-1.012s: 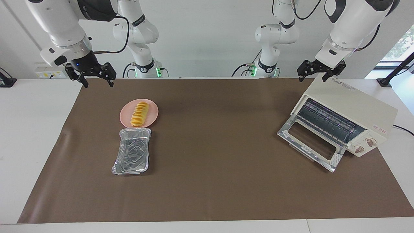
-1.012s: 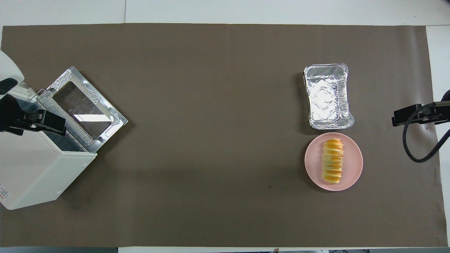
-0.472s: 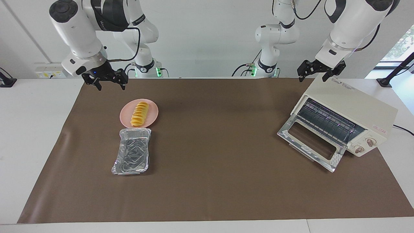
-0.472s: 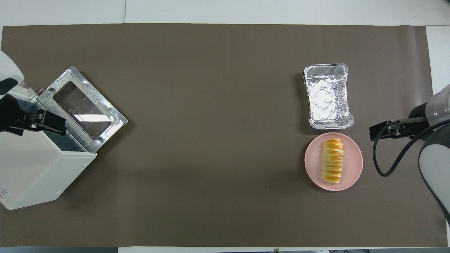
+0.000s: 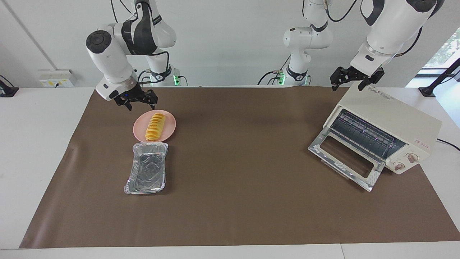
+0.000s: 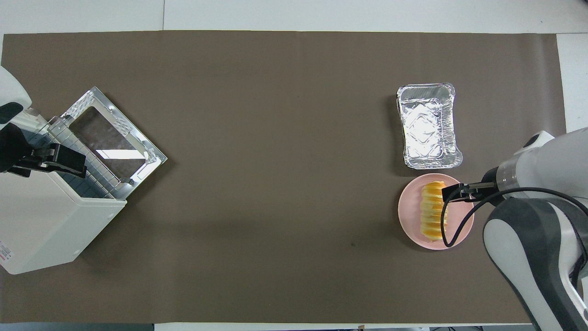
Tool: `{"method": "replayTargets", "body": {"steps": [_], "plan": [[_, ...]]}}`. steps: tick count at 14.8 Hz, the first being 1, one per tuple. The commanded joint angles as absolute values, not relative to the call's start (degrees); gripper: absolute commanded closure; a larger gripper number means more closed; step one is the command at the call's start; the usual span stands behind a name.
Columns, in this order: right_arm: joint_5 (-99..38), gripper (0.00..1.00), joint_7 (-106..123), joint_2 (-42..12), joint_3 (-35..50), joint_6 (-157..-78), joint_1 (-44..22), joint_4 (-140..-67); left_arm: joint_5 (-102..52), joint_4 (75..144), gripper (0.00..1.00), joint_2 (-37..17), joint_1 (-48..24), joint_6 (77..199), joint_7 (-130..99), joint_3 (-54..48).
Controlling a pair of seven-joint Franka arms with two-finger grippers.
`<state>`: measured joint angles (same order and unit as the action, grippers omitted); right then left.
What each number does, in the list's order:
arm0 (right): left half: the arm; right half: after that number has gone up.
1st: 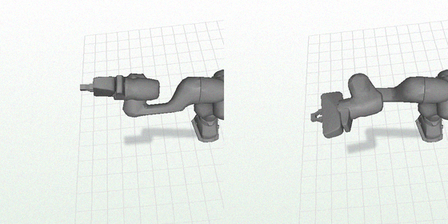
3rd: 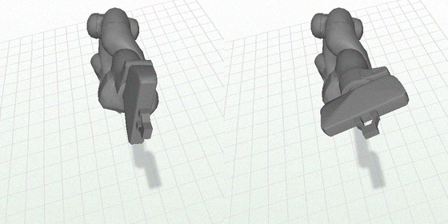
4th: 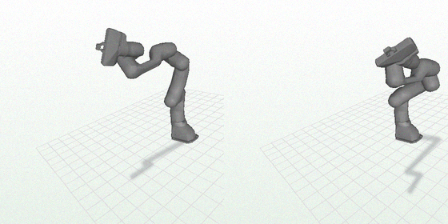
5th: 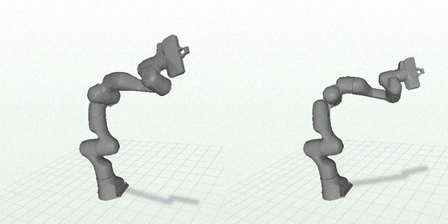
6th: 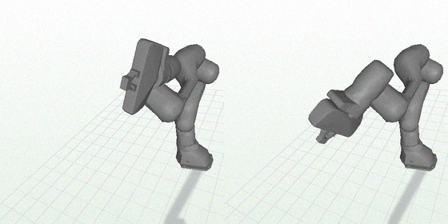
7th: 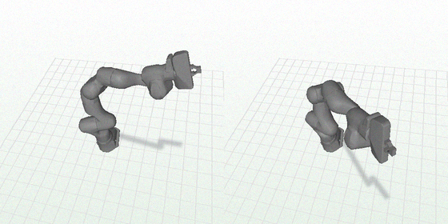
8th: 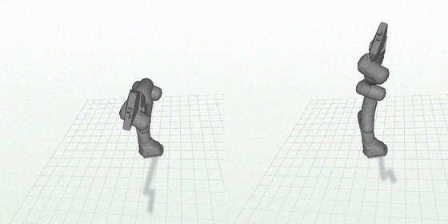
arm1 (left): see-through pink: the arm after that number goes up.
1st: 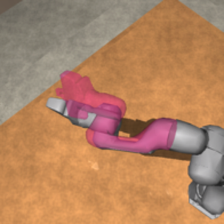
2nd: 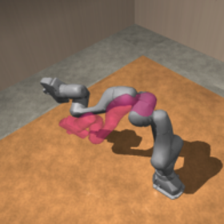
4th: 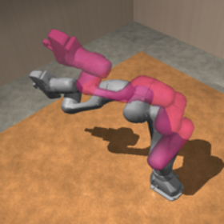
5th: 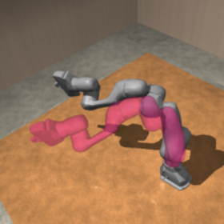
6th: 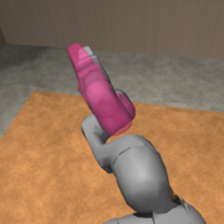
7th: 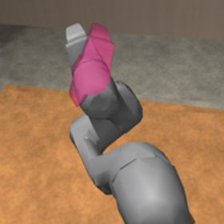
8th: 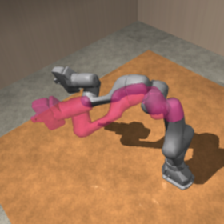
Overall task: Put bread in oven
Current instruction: 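Reach the right gripper down and grasp the yellow bread slices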
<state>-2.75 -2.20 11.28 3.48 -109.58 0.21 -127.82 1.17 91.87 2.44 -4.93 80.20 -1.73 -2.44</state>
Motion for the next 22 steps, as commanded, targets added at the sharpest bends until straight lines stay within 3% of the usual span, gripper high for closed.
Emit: {"method": "replayTargets", "body": {"steps": [1, 6, 11, 12, 15, 18, 20, 22], "plan": [[-3.6, 0.01, -3.3, 12.5, 3.7, -117.3, 0.4, -134.5, 2.0, 92.9, 0.0, 3.7, -4.5, 80.2, -1.5, -2.8], [-3.6, 0.01, -3.5, 10.0, 3.7, -131.4, -1.1, -142.8, 1.9, 92.8, 0.0, 3.7, -4.4, 80.1, -1.5, -2.8], [-3.7, 0.01, -5.8, 5.2, 3.7, -137.3, -2.5, -143.3, 2.0, 92.9, 0.0, 3.7, -4.4, 80.1, -1.5, -2.8], [-3.6, 0.06, -5.8, 5.1, 3.7, -137.6, -2.6, -143.5, 1.9, 92.9, 0.0, 3.7, -4.4, 80.1, -1.5, -2.8], [-3.6, 0.28, -6.2, 5.0, 3.7, -139.8, -2.7, -145.2, 1.9, 92.9, 0.0, 3.7, -4.5, 80.1, -1.5, -2.8], [-3.6, 0.66, -6.2, 4.7, 3.7, -140.1, -3.0, -145.8, 1.9, 92.9, 0.0, 3.7, -4.4, 80.2, -1.5, -2.8], [-3.7, 0.84, -6.0, 4.7, 3.7, -139.7, -2.9, -145.5, 2.0, 92.9, 0.0, 3.7, -4.4, 80.1, -1.5, -2.8], [-3.6, 0.89, -5.9, 4.7, 3.7, -139.0, -2.7, -144.7, 1.9, 92.9, 0.0, 3.7, -4.4, 80.2, -1.6, -2.8]]}}
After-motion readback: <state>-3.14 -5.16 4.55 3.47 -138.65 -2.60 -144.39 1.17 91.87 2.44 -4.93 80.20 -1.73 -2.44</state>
